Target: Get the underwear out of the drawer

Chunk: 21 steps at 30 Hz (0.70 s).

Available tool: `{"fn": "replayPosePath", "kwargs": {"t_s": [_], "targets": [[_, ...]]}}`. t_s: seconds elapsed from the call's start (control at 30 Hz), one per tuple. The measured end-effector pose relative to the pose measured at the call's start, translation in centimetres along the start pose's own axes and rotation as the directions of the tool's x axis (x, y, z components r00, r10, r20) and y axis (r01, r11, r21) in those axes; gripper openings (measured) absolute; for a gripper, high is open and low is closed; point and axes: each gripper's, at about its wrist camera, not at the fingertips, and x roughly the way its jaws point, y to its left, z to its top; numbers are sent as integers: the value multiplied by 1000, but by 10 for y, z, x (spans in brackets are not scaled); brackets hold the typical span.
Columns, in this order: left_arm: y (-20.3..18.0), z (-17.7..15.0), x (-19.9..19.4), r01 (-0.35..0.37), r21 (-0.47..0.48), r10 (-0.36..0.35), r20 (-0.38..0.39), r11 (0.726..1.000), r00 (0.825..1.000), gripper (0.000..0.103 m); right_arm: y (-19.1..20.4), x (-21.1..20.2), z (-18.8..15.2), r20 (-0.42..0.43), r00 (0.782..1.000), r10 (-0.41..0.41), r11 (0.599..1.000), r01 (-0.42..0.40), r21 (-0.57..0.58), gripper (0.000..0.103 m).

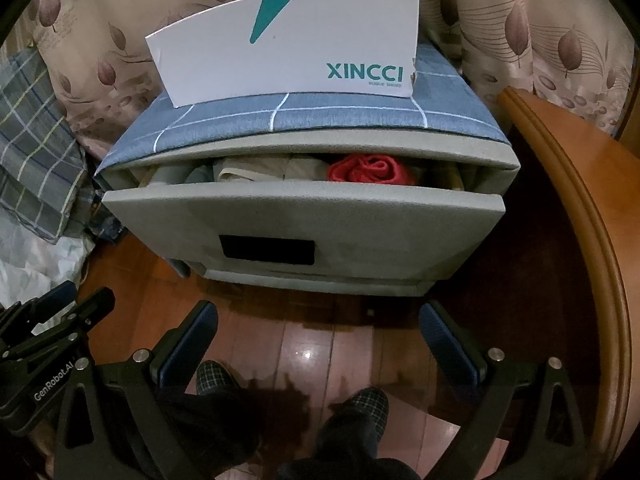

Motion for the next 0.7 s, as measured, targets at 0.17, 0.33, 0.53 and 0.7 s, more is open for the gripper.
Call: {"fn": "replayPosePath", "kwargs": {"t_s": [0.17,0.33,0.53,0.7], "targets": [[7,2,-6,27,-19,-27,16,999,1000,58,-3,-3,1,6,1000,12,1000,-12,11,100],[13,15,-9,81,-39,-80,42,996,996,58,-14,-5,8,1,997,78,995,-78,64,100],[19,46,-1,96,-24,-93,82,995,992,58,-28,-7,39,22,998,63,996,-64,58,100],[15,76,18,80,15,-82,105,997,991,58,-29,20,64,-3,1000,-4,1000,4,-4,100]]}}
